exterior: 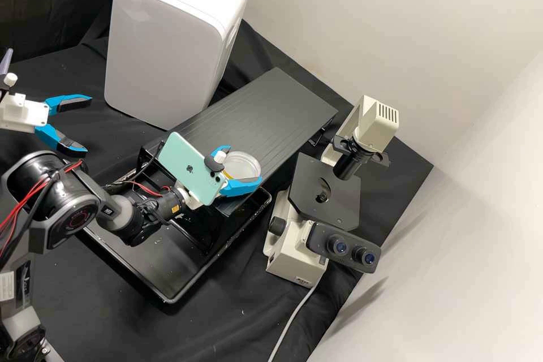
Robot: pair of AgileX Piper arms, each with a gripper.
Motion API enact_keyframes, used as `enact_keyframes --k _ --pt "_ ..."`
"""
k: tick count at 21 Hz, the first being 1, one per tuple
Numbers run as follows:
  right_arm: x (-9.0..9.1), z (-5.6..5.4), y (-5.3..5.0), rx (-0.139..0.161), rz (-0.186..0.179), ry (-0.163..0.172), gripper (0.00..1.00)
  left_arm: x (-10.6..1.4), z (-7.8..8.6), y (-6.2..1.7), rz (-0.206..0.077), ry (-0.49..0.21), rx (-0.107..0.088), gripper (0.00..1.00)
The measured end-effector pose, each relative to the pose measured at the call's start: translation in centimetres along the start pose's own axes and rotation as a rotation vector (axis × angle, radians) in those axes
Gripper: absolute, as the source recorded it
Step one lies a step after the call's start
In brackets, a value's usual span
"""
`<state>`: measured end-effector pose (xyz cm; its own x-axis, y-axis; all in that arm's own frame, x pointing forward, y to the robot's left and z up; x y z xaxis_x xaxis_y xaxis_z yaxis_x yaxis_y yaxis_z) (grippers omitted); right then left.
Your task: Remove the lid from the petri dish
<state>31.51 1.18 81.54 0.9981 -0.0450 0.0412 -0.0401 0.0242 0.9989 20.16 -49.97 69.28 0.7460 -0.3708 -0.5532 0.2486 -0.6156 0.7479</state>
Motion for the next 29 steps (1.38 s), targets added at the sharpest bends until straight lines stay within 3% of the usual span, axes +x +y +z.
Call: enact_keyframes --k 7,13,15,23,26,29 --pt "-0.5 -0.5 0.4 0.006 0.009 0.014 0.0 0.1 0.0 0.11 0.005 -0.001 0.001 1.0" --pt "-1.4 -1.9 1.8 0.011 0.074 0.087 0.0 0.1 0.0 0.12 0.006 0.001 0.0 1.0" --pt "-1.5 -1.8 1.8 0.012 0.079 0.092 0.0 0.1 0.0 0.12 0.006 0.002 0.0 1.0" --pt "-1.6 -2.0 1.5 0.017 0.069 0.097 0.0 0.2 -0.2 0.24 0.014 0.015 -0.005 1.0" --pt "-1.7 -3.0 0.5 0.017 0.036 0.131 0.0 0.2 -0.2 0.25 0.015 0.018 -0.006 1.0" --pt "-1.8 -4.1 -0.7 -0.002 0.0 0.165 0.0 0.2 -0.2 0.25 0.015 0.018 -0.006 1.0"
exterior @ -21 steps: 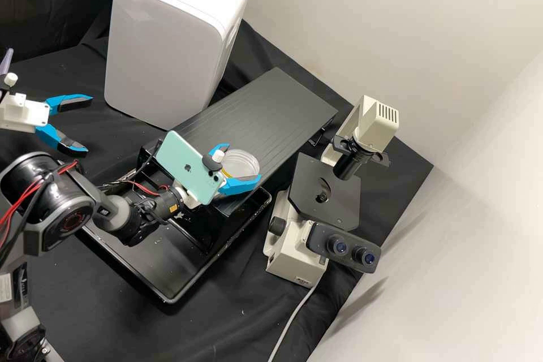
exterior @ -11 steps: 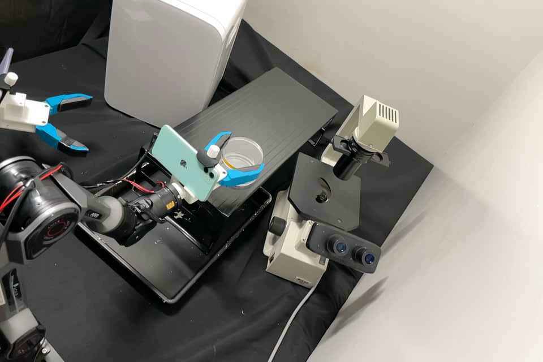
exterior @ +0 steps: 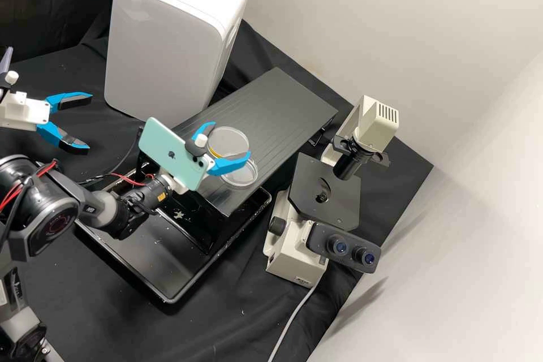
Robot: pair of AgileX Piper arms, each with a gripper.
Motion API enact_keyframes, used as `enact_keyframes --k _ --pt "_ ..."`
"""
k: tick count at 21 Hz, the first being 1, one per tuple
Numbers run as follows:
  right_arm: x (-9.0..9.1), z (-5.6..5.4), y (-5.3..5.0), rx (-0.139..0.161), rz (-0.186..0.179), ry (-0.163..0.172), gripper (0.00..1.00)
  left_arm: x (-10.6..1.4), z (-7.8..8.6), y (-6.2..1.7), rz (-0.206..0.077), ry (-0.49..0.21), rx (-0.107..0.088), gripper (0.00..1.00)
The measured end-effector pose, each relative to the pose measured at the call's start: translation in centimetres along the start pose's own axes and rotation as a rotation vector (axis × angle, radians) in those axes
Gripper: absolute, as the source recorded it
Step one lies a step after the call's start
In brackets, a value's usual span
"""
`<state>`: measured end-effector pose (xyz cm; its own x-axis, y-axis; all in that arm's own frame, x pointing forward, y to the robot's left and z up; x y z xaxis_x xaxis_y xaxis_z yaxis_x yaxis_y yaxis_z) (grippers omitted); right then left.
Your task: Remove the lid from the petri dish
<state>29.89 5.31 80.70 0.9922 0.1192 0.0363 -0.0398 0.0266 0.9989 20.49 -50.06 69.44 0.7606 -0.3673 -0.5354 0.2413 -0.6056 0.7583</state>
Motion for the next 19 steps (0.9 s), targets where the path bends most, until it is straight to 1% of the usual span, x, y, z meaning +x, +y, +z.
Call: enact_keyframes --k 2,4,6,9,10,12,15,19 --pt "0.0 -0.6 -0.7 -0.014 -0.026 0.021 0.0 0.0 0.0 0.0 0.0 0.0 0.0 1.0" --pt "0.1 -1.4 -1.2 -0.026 -0.039 0.046 0.0 0.0 0.0 0.0 0.0 0.0 0.0 1.0" --pt "0.2 -1.5 -1.5 -0.028 -0.046 0.053 0.0 0.0 0.0 0.0 0.0 0.0 0.0 1.0" --pt "0.4 -1.4 -1.8 -0.027 -0.049 0.041 0.0 0.0 0.0 0.0 0.0 0.0 0.0 1.0" --pt "0.4 -1.3 -1.9 -0.035 -0.049 0.036 0.0 0.0 0.0 0.0 0.0 0.0 0.0 1.0" --pt "0.5 -1.0 -2.1 -0.035 -0.05 0.018 0.0 0.0 0.0 0.0 0.0 0.0 0.0 1.0" --pt "0.6 -0.7 -2.6 -0.038 -0.066 0.008 0.0 0.0 0.0 0.0 0.0 0.0 0.0 1.0" --pt "0.6 -0.4 -2.9 -0.039 -0.076 0.0 0.0 0.0 0.0 0.0 0.0 0.0 0.0 1.0"
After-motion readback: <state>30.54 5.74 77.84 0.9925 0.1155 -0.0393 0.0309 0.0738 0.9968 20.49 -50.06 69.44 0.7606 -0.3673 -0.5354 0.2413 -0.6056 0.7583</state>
